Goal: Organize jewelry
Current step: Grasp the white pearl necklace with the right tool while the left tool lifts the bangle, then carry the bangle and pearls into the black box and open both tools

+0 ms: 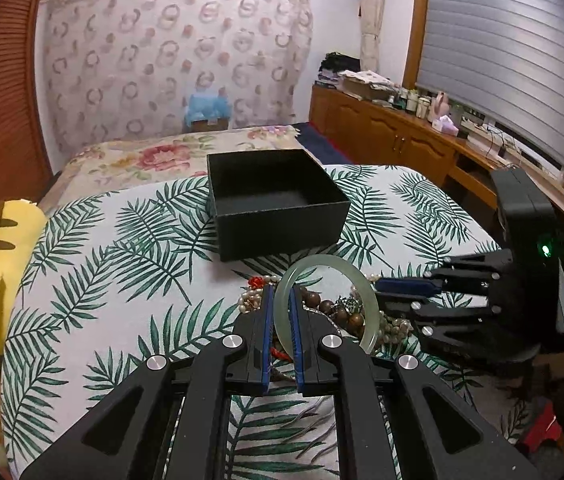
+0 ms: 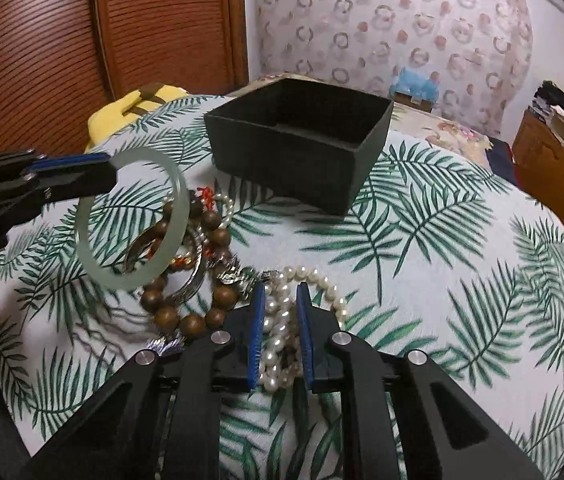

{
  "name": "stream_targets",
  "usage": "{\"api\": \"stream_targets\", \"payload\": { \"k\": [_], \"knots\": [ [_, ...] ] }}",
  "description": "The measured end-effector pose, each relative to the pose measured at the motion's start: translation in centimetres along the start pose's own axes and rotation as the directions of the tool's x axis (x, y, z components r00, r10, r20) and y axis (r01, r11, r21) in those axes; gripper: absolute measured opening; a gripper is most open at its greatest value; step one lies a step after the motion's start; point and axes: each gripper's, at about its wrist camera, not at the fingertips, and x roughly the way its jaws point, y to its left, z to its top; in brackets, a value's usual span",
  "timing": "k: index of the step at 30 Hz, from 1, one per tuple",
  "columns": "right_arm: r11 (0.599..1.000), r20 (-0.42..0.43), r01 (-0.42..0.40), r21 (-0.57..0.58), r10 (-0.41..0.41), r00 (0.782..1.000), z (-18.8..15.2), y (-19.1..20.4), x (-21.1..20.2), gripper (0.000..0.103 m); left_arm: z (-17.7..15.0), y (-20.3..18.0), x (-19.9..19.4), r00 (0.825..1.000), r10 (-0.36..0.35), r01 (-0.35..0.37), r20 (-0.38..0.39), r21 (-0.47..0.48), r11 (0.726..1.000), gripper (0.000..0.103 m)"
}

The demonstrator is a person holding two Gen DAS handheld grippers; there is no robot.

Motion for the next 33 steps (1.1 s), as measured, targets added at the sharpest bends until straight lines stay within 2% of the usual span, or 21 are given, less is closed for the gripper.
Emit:
{"api": "stream_targets", "payload": {
  "k": [2,4,8,20,33],
  "knots": [
    [1.0,-0.005,-0.002,-0.019,0.002,1.0,0.2,0.1,0.1,0.018,0.0,0.0,0.0,1.0,-0.001,0.001,0.0,0.0,1.0,0.007],
    [0.999,-0.01,-0.013,-0.032,0.012,1.0,0.2,0.1,0.2,0.009,-0.1,0.0,0.0,1.0,0.0,0.0,-0.002,0.0,1.0,0.007],
    [0.999,-0.001,-0.012,-0.035,0.012,1.0,0.2,-0.3,-0.2,0.008,-0.3,0.2,0.0,1.0,0.004,-0.004,0.002,-0.004,1.0,0.007],
    [0.998,0.175,0.025,-0.061,-0.014,0.984,3.9,-0.6,-7.6,0.008,1.2,0.8,-1.0,0.999,0.02,-0.02,0.041,-0.011,1.0,0.007],
    [0.99,0.322,0.098,-0.098,-0.062,0.945,9.2,-0.7,-12.9,0.008,3.5,2.6,-1.4,0.995,0.039,-0.037,0.086,-0.027,0.999,0.007]
  ]
}}
